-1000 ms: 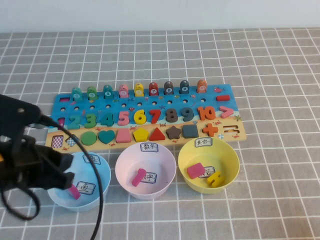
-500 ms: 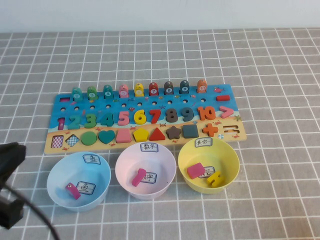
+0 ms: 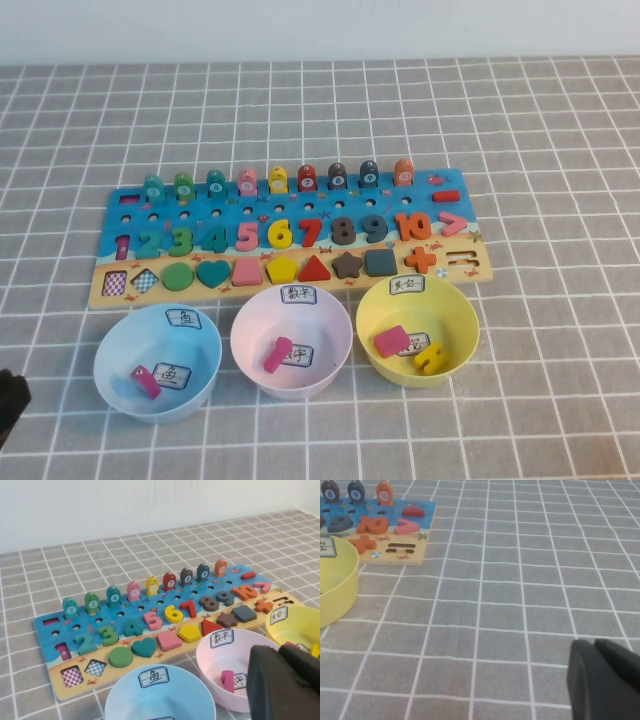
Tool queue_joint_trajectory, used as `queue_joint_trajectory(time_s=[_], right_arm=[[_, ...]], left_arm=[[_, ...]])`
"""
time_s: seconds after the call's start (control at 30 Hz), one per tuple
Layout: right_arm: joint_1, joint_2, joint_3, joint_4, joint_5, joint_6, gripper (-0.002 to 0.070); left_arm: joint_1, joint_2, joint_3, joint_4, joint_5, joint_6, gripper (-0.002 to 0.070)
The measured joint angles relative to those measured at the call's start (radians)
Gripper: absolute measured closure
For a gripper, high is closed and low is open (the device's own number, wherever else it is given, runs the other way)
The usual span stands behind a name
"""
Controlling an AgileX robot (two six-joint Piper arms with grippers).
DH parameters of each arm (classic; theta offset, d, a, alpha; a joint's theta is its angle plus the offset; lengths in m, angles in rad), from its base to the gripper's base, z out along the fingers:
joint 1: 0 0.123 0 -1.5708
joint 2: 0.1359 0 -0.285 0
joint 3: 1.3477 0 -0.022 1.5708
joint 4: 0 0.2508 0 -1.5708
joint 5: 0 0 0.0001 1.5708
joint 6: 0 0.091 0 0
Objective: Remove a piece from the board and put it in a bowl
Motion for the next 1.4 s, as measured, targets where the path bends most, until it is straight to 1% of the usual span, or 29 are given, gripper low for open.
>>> queue_joint_trajectory(time_s=[0.1, 0.2, 0.37, 0.47, 0.6, 0.7, 0.93, 1.0, 1.1, 1.27, 1.4], right_arm=[[0.0, 0.0, 0.0, 0.0, 0.0, 0.0, 0.0694], [0.0, 0.0, 0.0, 0.0, 0.0, 0.0, 0.0694], [0.0, 0.0, 0.0, 0.0, 0.0, 0.0, 0.0694], [0.0, 0.0, 0.0, 0.0, 0.0, 0.0, 0.0694], [0.0, 0.0, 0.0, 0.0, 0.0, 0.0, 0.0694], [0.0, 0.0, 0.0, 0.0, 0.0, 0.0, 0.0694], [0.0, 0.0, 0.0, 0.0, 0.0, 0.0, 0.0694], [0.0, 0.0, 0.0, 0.0, 0.0, 0.0, 0.0694], [0.0, 0.0, 0.0, 0.0, 0.0, 0.0, 0.0694], [0.0, 0.0, 0.0, 0.0, 0.0, 0.0, 0.0694], [0.0, 0.0, 0.0, 0.0, 0.0, 0.0, 0.0694]], left_arm=[[0.0, -0.005, 0.019, -0.001, -0.028, 0.004, 0.0675], [0.0, -0.005, 0.07, -0.001, -0.108, 0.029, 0.0675], [0.0, -0.005, 0.185, -0.001, -0.329, 0.045, 0.0675], [0.0, -0.005, 0.246, 0.003, -0.469, 0.08, 0.0675], [0.004, -0.008, 0.329, 0.081, -0.649, 0.098, 0.0675], [0.045, -0.025, 0.366, 0.128, -0.695, 0.079, 0.0676], [0.175, -0.166, 0.416, 0.157, -0.682, 0.048, 0.0676], [0.218, -0.188, 0.416, 0.168, -0.653, 0.021, 0.0676], [0.268, -0.195, 0.416, 0.233, -0.572, -0.077, 0.0676], [0.279, -0.195, 0.416, 0.355, -0.37, -0.263, 0.0676], [0.279, -0.195, 0.417, 0.415, -0.222, -0.312, 0.0675]])
